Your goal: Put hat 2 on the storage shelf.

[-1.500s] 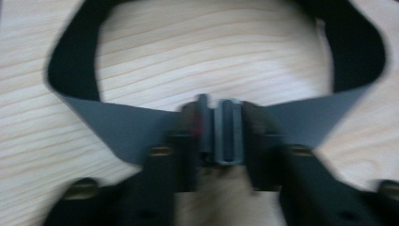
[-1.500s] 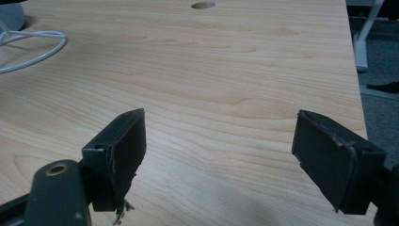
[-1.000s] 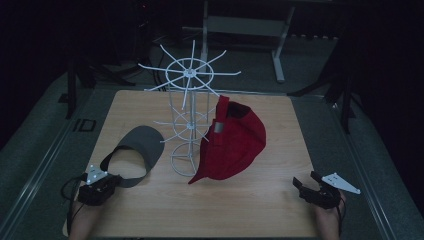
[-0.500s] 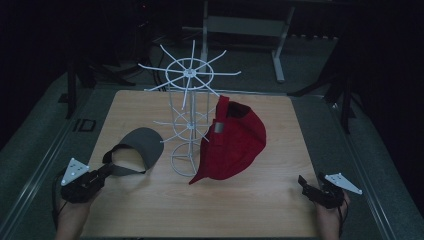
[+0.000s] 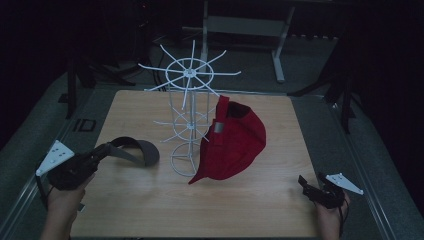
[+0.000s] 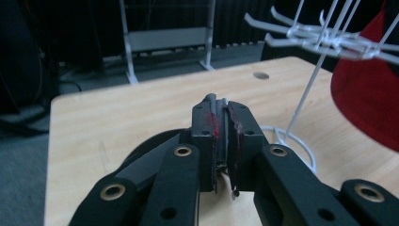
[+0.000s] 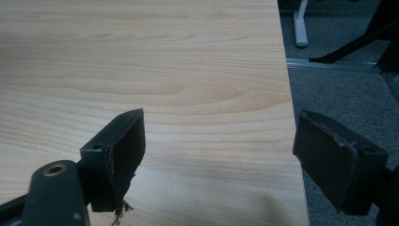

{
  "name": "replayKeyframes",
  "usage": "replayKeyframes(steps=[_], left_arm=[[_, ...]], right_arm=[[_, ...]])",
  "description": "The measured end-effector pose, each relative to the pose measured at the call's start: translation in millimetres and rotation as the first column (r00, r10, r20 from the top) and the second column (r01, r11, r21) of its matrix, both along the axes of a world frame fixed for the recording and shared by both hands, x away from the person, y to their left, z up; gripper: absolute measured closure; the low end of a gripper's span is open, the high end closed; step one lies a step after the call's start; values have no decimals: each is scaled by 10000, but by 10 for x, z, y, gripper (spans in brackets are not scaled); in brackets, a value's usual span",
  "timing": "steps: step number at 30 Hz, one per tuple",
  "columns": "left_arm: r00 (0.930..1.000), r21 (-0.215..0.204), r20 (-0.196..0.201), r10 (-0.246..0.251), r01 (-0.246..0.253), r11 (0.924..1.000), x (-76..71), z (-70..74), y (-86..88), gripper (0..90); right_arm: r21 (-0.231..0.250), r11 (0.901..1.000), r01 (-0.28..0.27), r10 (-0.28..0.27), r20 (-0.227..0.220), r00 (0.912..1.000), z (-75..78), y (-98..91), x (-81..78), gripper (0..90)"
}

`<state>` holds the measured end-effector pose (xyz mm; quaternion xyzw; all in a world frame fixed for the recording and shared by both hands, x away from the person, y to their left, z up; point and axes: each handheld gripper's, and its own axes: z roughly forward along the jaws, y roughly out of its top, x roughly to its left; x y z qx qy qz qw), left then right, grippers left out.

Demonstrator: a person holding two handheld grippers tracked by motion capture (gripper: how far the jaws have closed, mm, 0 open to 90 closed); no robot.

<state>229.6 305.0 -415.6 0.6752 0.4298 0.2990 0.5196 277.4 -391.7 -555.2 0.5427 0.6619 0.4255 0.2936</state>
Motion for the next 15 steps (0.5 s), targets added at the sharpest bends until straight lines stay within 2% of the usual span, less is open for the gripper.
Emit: replayKeyframes(steps=[6,11,15], left_arm=[[9966,-128,708,-423,433,9990,39,308,-7,836],[9921,67,1034,-705,702,9975,52,503,-2,835],[9858,212,1346,-1003,984,9949,-22,662,-32,835]], right_arm=[[82,10000,0,0,-21,10000,0,-6,0,173],[84,10000,1,-1,-31,10000,0,-6,0,173],[40,10000,-24,24,-43,10000,-1,-2,4,173]])
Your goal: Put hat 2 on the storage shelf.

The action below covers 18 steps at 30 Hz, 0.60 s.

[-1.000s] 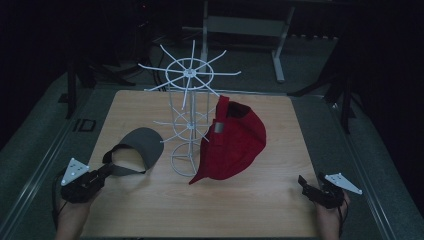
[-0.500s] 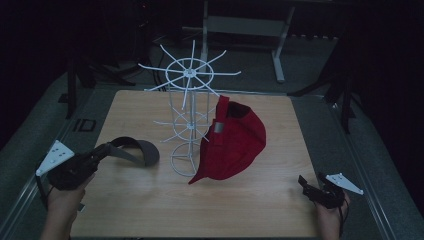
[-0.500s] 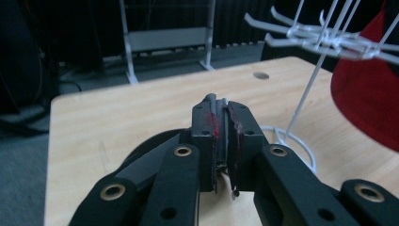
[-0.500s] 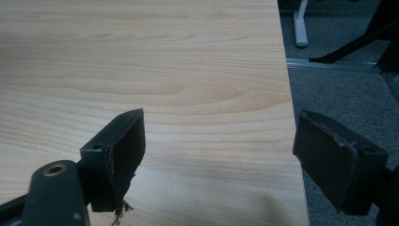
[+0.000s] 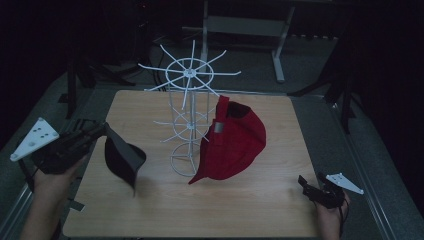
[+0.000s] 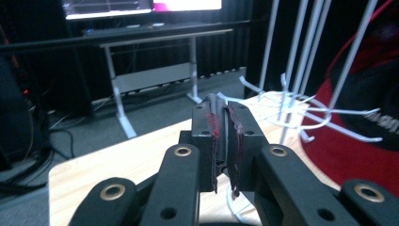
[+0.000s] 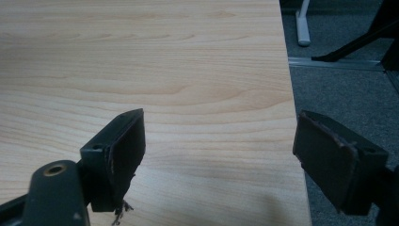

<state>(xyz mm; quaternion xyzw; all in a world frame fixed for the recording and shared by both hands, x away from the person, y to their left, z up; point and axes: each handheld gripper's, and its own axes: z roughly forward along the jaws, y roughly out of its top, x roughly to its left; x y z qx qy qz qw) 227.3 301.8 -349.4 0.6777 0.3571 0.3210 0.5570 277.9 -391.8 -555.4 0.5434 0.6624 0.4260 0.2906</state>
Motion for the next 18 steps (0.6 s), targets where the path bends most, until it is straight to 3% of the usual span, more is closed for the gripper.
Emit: replayKeyframes(steps=[9,18], left_arm=[[9926,-81,722,-977,985,9951,-216,300,-99,835],[9884,169,1203,-923,909,9957,-167,642,-202,835]], right_arm=[[-62,9999,-90,90,-61,9999,0,12,-2,173],[0,9999,-137,137,-58,9999,0,6,-2,173]])
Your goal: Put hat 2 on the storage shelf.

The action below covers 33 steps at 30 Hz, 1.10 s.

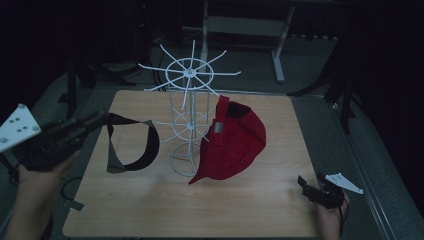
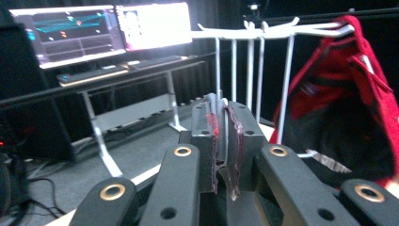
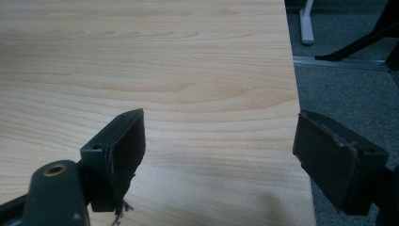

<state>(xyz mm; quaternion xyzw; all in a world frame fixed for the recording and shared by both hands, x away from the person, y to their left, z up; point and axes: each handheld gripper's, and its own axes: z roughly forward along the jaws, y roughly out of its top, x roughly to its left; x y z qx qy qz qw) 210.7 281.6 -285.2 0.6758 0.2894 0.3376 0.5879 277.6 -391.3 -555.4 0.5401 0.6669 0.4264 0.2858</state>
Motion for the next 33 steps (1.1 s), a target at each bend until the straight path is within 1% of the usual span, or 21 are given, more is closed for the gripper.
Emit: replayKeyframes(steps=[1,3,4,7,13,15,17,23,26,28,30,33], left_arm=[[10000,19,54,60,-61,10000,10,47,-12,834],[9999,14,165,-33,33,10000,20,109,-32,835],[9997,83,228,-31,29,10000,21,153,-53,834],[9991,110,336,-241,237,9997,22,242,-101,834],[9971,365,429,-626,611,9975,56,410,-237,834],[9963,454,442,-739,719,9964,78,452,-281,834],[9951,453,480,-867,846,9954,100,490,-319,834],[9923,338,537,-1113,1096,9934,187,621,-435,833],[9912,445,555,-1198,1174,9921,234,687,-513,833],[9910,596,521,-1236,1204,9909,271,732,-580,833],[9903,685,471,-1310,1277,9894,293,748,-631,833],[9880,741,402,-1494,1462,9865,295,725,-696,833]], right_arm=[[0,10000,-5,5,0,10000,0,0,1,173],[3,10000,-1,1,-17,10000,0,-1,1,173],[-3,10000,1,-1,-17,10000,0,0,2,173],[-8,10000,5,-5,-23,10000,0,1,2,173],[-35,10000,24,-24,-47,10000,0,5,4,173],[-24,10000,20,-20,-36,10000,-1,3,3,173],[-10,10000,20,-20,-50,10000,-1,2,4,173],[8,10000,21,-21,-69,10000,-1,-2,7,173],[9,10000,27,-26,-75,10000,-1,-4,6,173],[11,10000,22,-22,-80,10000,-1,-4,7,173],[11,10000,26,-26,-78,10000,-1,-3,7,173],[26,10000,23,-22,-73,10000,-2,-7,7,173]])
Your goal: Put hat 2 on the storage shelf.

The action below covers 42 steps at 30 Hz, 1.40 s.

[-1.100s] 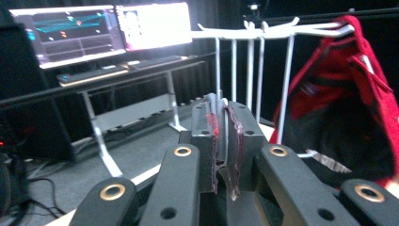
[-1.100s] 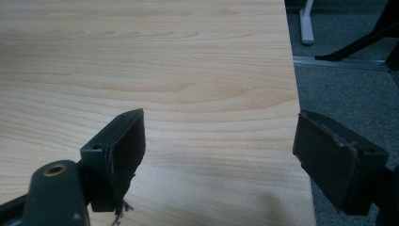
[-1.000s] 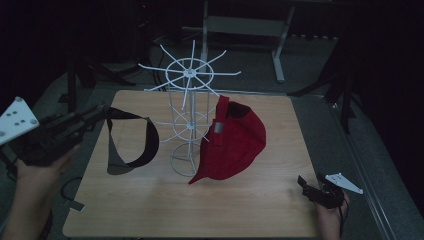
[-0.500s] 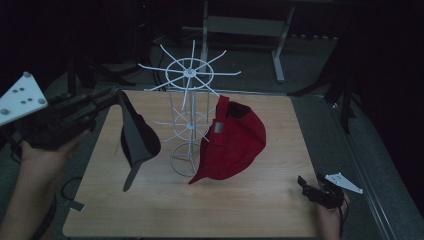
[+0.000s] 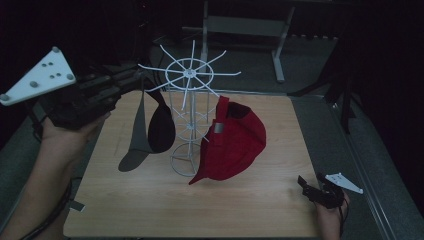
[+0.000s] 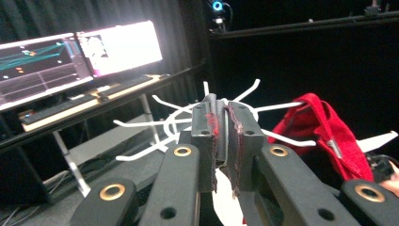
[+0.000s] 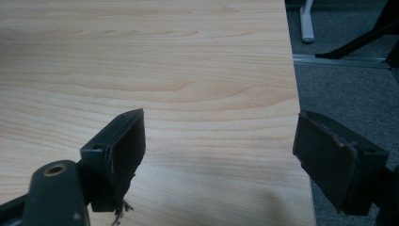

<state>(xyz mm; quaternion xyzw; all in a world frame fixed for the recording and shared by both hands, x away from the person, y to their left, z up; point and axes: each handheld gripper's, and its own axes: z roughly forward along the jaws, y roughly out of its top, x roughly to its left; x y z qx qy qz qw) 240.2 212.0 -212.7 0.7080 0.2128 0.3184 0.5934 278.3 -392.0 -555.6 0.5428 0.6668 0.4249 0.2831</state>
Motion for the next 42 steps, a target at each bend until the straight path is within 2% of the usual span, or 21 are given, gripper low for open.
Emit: replayKeyframes(steps=[9,11,16,21,29,31,35,37,42], left_arm=[[9986,101,-382,-355,359,9993,10,-208,-65,831],[9980,-23,-449,-455,454,9990,4,-243,-63,830],[9986,272,-280,-451,458,9986,-32,-286,-122,828],[9977,142,-288,-610,614,9980,-33,-314,-156,821],[9982,383,-182,-573,579,9976,-89,-428,-165,813],[9982,254,-208,-563,568,9981,-101,-457,-152,812],[9989,370,-162,-448,453,9983,-110,-474,-145,803],[9989,508,-170,-448,456,9977,-125,-513,-127,755],[9987,403,-243,-444,454,9982,-133,-533,-89,662]], right_arm=[[24,10000,29,-29,-27,10000,0,-1,3,173],[15,10000,30,-30,-40,10000,0,0,4,173],[24,10000,26,-26,-42,10000,0,-1,4,173],[60,10000,11,-11,-3,10000,-1,-6,3,173],[145,9999,-6,6,-7,10000,0,-14,2,174],[153,9999,-2,2,-1,10000,0,-15,2,173],[150,9999,-11,11,-17,10000,0,-14,3,173],[169,9999,-6,6,12,10000,0,-16,0,173],[195,9998,-6,6,-2,10000,0,-18,1,173]])
